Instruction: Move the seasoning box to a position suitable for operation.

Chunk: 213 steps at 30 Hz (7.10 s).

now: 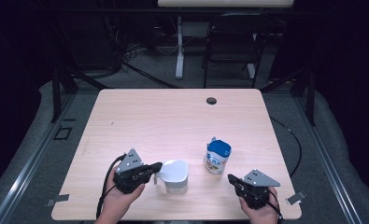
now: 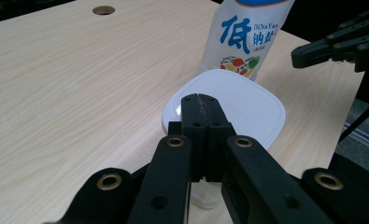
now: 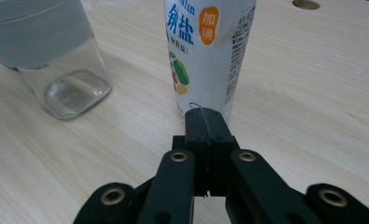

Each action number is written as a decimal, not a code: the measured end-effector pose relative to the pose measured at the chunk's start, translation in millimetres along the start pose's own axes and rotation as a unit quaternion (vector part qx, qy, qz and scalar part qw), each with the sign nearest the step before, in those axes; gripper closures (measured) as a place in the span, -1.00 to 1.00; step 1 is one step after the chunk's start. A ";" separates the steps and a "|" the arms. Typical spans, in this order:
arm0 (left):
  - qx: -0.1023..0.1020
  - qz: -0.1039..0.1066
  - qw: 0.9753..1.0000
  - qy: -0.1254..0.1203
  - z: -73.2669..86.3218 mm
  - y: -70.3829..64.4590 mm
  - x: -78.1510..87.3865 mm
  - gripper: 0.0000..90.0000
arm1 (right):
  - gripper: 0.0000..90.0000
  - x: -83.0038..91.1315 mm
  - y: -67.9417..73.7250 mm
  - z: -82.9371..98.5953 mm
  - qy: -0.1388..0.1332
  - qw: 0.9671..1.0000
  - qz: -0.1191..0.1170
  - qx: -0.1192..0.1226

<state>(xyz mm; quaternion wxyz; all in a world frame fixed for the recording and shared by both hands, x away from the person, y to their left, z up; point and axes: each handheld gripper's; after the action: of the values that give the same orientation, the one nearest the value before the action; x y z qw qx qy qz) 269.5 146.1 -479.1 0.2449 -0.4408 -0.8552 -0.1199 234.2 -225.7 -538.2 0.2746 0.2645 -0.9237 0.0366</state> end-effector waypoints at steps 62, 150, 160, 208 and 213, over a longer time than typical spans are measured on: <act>-0.008 -0.010 1.000 0.010 7.1 1.4 -10.0 1.00 | 1.00 -34.4 52.7 -46.1 0.008 0.994 -0.095 0.049; -0.001 -0.007 1.000 0.006 7.7 0.9 -10.7 1.00 | 1.00 -53.0 73.4 -53.4 0.014 0.990 -0.128 0.063; 0.001 -0.007 1.000 0.004 8.5 1.5 -9.9 1.00 | 0.99 -51.6 73.5 -56.0 0.010 0.990 -0.130 0.061; 0.008 -0.010 1.000 0.006 10.0 2.6 -1.1 0.98 | 1.00 -51.6 77.5 -63.8 0.010 0.988 -0.137 0.070; 0.010 -0.014 1.000 0.008 11.6 3.5 1.3 0.96 | 1.00 -51.2 78.0 -64.5 0.010 0.988 -0.138 0.070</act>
<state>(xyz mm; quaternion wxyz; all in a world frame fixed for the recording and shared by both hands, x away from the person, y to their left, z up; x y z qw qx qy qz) 268.1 153.9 -488.4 0.2545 -0.4249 -0.8606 -0.1182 262.2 -121.0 -504.5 0.2672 0.4071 -0.8710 0.0653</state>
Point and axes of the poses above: each handheld gripper's, and its own axes: x roughly backward along the jaws, z roughly out of its underside, y roughly to its left, and after that the axes turned 5 degrees about -x, right-handed
